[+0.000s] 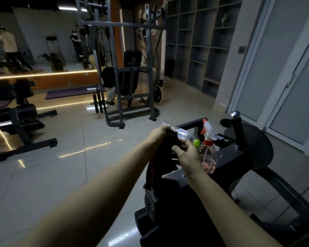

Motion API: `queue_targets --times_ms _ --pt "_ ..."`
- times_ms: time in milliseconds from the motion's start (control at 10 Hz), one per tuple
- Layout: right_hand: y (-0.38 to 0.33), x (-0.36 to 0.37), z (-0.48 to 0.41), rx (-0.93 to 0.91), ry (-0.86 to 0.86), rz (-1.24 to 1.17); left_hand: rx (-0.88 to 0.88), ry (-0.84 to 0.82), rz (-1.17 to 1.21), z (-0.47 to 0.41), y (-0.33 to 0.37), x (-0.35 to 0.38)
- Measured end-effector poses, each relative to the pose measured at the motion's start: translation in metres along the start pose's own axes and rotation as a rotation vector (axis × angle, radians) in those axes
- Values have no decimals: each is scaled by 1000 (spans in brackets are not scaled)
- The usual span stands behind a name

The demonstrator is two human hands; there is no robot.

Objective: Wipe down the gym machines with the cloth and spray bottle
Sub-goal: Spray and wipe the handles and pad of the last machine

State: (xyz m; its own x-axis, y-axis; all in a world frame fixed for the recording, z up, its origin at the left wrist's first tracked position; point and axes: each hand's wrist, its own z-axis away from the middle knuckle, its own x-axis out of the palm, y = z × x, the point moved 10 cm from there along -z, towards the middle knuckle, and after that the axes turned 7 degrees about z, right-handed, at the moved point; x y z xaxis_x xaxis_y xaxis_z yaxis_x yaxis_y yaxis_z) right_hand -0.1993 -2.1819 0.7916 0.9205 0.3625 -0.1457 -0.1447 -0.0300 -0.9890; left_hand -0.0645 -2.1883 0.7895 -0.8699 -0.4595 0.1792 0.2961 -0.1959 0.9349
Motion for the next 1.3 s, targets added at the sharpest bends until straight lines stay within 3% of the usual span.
queue_targets --times_ms 100,200,300,400,500,600,700,800,900,1000,1100,1200,1300 --pt "11 0 -1 18 -10 -81 145 131 0 22 -16 -17" --pt "0 -7 3 -103 52 60 467 164 -73 48 -17 -26" --pt "-43 -18 10 -392 220 332 669 153 -292 73 -18 -19" --pt "-64 -14 10 -474 240 460 716 171 -329 70 -13 -14" --pt "-67 -9 7 -464 213 546 591 -25 -78 50 -14 -4" --pt "-68 5 -3 -404 82 607 368 -245 40 34 -20 4" --pt "-73 22 -18 -305 -43 799 879 282 -477 19 0 -45" --pt "-86 49 -22 -337 -128 1277 79 -224 462 -7 -64 -32" --pt "-97 72 -22 -477 -114 1642 210 -155 128 48 -44 -15" --pt "-95 90 -18 -666 -188 1874 365 -115 -63 70 -59 -20" --pt "-85 106 -10 -885 -281 2018 468 27 -352 84 -70 -37" --pt "-82 108 -1 -1078 -229 1899 555 167 -388 99 -63 -58" --pt "-89 91 12 -1255 -54 1608 471 157 -229 96 -62 -79"
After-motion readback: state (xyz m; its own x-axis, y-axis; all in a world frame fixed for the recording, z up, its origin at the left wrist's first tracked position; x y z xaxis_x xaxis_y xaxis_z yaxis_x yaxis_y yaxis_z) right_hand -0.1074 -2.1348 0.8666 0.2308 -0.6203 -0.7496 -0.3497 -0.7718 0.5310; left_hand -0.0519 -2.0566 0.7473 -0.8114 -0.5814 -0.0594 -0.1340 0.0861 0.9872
